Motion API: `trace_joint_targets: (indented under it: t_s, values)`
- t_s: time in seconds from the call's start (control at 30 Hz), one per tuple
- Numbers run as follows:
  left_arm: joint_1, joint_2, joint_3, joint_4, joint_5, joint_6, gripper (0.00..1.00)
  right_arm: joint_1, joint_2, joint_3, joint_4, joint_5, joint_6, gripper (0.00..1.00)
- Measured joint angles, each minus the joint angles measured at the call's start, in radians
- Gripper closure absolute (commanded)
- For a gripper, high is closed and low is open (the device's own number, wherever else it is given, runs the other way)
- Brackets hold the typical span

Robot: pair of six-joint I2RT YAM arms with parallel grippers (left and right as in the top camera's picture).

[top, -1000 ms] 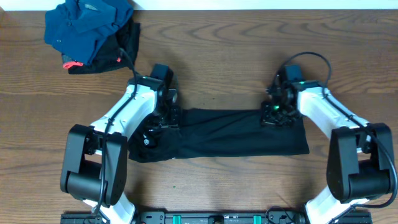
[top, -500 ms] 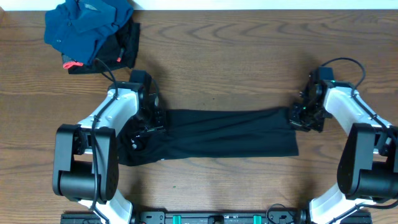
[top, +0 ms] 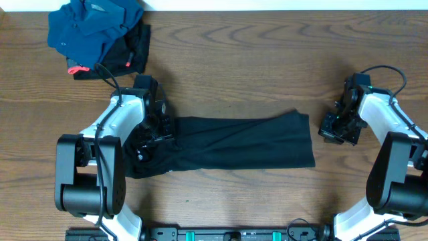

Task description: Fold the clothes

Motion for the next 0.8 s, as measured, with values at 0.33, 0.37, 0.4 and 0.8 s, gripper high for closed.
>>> trace_joint_targets:
  t_s: [0.33, 0.37, 0.4, 0.8]
  values:
    - [0.000, 0.000, 0.000, 0.000, 0.000, 0.000, 0.40, 0.090, -0.124, 0.086, 0.202, -0.440, -0.088, 0.62]
    - [0.000, 0.000, 0.000, 0.000, 0.000, 0.000, 0.40, 0.105, -0.120, 0.087, 0.203, -0.434, -0.087, 0.57]
    - [0.000, 0.000, 0.000, 0.000, 0.000, 0.000, 0.40, 0.116, -0.113, 0.086, 0.200, -0.421, -0.087, 0.53]
    - [0.000, 0.000, 0.000, -0.001, 0.000, 0.000, 0.40, 0.116, 0.062, 0.086, 0.222, -0.233, -0.196, 0.64]
